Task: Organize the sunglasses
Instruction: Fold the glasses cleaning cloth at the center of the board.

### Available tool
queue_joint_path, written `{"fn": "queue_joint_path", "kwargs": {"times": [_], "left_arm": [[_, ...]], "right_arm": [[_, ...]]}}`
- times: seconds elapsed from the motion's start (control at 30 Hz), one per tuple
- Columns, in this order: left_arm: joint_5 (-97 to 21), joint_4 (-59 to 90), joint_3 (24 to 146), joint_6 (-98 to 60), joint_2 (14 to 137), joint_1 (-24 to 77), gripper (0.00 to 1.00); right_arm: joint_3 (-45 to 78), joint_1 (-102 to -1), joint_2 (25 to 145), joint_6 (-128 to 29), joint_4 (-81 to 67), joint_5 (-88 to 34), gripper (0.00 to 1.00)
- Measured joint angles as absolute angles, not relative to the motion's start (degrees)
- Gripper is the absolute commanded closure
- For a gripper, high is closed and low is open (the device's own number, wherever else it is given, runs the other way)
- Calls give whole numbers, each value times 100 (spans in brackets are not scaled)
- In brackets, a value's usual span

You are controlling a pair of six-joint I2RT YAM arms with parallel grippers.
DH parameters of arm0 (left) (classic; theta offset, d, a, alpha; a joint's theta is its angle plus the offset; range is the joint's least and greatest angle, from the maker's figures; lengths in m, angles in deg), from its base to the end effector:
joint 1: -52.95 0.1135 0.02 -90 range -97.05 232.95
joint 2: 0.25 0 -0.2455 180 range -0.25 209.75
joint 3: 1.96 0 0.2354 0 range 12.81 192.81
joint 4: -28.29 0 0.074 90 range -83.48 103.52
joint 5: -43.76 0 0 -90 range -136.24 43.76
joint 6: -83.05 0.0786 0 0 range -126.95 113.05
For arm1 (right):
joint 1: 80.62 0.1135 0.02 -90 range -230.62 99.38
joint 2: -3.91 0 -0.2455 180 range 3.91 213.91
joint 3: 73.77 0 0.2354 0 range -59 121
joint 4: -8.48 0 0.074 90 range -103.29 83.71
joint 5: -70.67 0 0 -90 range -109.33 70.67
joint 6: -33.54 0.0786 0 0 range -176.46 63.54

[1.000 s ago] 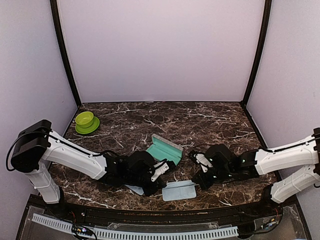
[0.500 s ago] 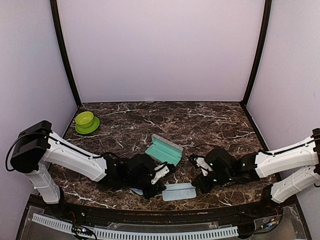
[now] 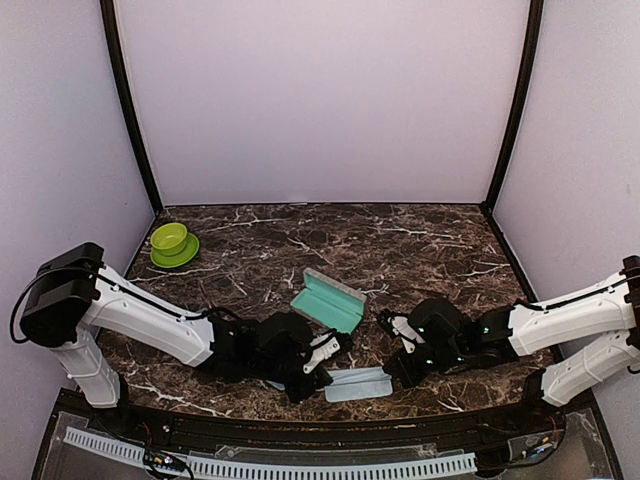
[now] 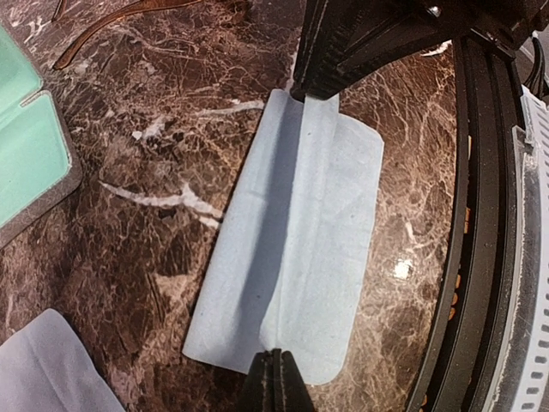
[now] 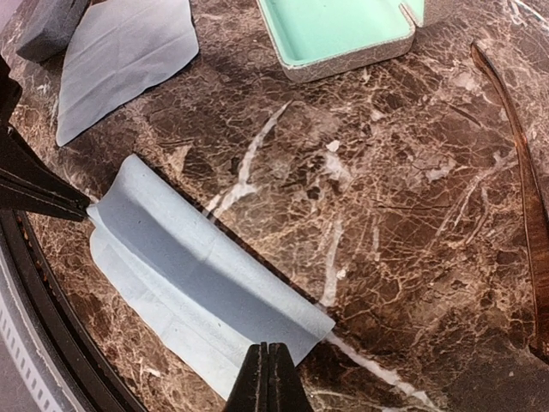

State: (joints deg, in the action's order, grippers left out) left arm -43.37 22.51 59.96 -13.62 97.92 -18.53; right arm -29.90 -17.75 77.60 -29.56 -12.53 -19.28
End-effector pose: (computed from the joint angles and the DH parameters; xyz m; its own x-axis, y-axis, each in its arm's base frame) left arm 0.1100 -0.3407 0.1152 -0.3226 0.5978 -0.7339 0.9276 0.3538 -0.1196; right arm 0.1148 0.2240 0.1138 -0.7178 -0.4088 -0.5636 -0.6335 0.7193 0.2852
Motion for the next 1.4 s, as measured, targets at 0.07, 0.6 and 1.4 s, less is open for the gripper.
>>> {"fn": "queue_joint_path", "kwargs": {"times": [0.07, 0.6, 1.4], "left_arm": [[-4337, 2254, 5996, -1367, 9792, -1875, 100], [-4359, 2188, 5996, -1472, 9798, -1934, 100], [-4300, 2197, 5998, -1515, 9908, -1971, 100]], "right_arm": [[-2990, -1775, 7760, -2956, -1266, -1930, 100], [-3021, -1716, 7760, -2956, -1271, -1998, 100], [-2966, -1711, 8053, -3004, -1284, -1961, 100]]}}
